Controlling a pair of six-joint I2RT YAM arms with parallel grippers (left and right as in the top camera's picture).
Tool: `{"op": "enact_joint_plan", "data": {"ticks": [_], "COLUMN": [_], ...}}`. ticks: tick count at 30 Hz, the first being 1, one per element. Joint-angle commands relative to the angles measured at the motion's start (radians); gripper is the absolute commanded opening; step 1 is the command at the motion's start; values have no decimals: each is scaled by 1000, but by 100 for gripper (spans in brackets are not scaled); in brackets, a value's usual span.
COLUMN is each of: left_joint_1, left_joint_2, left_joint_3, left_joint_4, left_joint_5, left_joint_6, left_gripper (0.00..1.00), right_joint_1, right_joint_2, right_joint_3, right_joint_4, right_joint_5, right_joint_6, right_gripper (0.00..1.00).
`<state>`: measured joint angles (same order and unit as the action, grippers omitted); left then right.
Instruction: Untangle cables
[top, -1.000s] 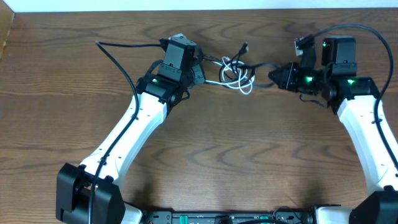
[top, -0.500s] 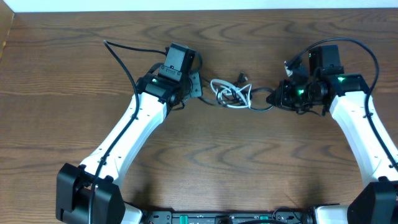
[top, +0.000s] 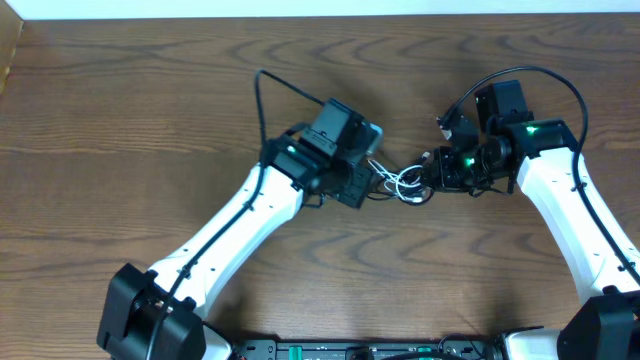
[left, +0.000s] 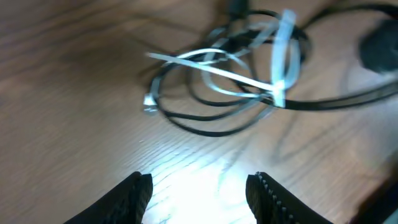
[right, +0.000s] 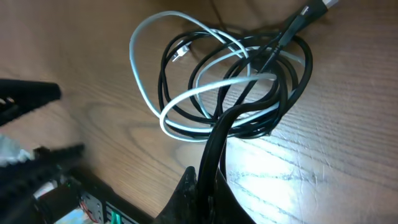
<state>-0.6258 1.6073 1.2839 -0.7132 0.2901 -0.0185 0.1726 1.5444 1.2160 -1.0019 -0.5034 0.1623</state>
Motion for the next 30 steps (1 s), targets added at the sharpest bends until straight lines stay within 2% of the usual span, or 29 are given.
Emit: {"op": "enact_joint_plan", "data": {"ticks": [1, 3, 9, 19, 27, 30], "left_joint_1": [-34, -42, -43, -34, -34, -35], "left_joint_2": [0, 17, 110, 246, 288, 290], "left_joint_3": [-4, -4, -4, -4, -4, -4], "left_joint_4": [19, 23, 68, 272, 335, 381], "left_joint_5": [13, 13, 12, 14, 44, 67], "left_joint_6": [130, 182, 245, 246, 246, 246], "left_gripper": [58, 64, 65, 65, 65, 61], "right_joint_1": [5, -1, -19, -48, -74, -75], "right_joint_2": [2, 2, 2, 2, 2, 2], "right_joint_3": [9, 9, 9, 9, 9, 9], "right_joint_4": [19, 30, 42, 40, 49, 53], "right_joint_5": [-53, -71, -112, -163, -240, -258], "right_joint_6": [-30, -30, -42, -74, -89, -89], "right_gripper": [1, 1, 1, 1, 1, 1]}}
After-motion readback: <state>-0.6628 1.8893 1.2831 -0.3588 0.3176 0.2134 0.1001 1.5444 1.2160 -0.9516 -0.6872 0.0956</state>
